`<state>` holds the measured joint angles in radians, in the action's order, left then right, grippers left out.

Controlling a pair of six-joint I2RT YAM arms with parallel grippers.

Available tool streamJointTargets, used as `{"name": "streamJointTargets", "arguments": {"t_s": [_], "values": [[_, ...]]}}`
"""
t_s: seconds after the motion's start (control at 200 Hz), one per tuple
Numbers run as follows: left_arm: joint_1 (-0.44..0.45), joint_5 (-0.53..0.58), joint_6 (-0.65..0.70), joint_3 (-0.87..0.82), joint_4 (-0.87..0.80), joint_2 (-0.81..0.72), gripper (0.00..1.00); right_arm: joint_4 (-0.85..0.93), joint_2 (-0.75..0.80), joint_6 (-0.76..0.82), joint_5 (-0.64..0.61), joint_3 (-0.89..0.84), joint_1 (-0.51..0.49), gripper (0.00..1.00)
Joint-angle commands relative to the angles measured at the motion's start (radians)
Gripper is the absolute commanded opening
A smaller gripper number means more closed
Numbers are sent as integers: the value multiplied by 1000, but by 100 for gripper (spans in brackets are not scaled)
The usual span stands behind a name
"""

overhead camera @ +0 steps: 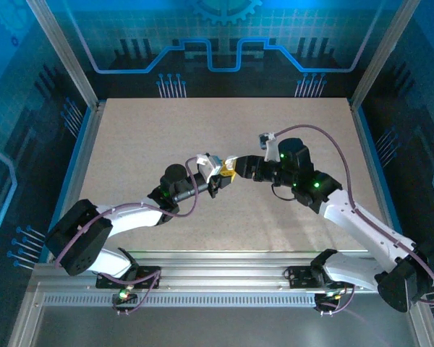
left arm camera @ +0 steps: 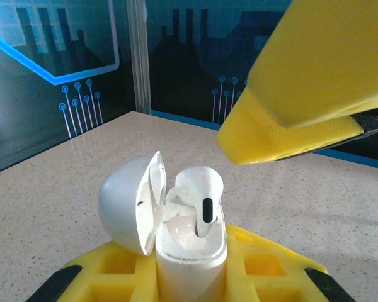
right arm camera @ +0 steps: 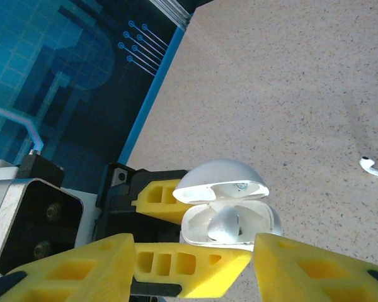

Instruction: Insert the wireless bluetooth earbuds into the charging case

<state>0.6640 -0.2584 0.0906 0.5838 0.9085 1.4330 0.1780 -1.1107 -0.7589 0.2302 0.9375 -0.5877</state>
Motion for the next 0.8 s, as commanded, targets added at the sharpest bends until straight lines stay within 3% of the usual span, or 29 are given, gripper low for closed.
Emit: {"name": "streamJointTargets", "arguments": {"t_s": [0.0,0.795], "values": [[6,11,37,19,1,-33,17,-41,-16,-5,38,24,5,52],[6,13,39,15,-7,-55,17,-89,-102,0,84,55,-16,44]]}}
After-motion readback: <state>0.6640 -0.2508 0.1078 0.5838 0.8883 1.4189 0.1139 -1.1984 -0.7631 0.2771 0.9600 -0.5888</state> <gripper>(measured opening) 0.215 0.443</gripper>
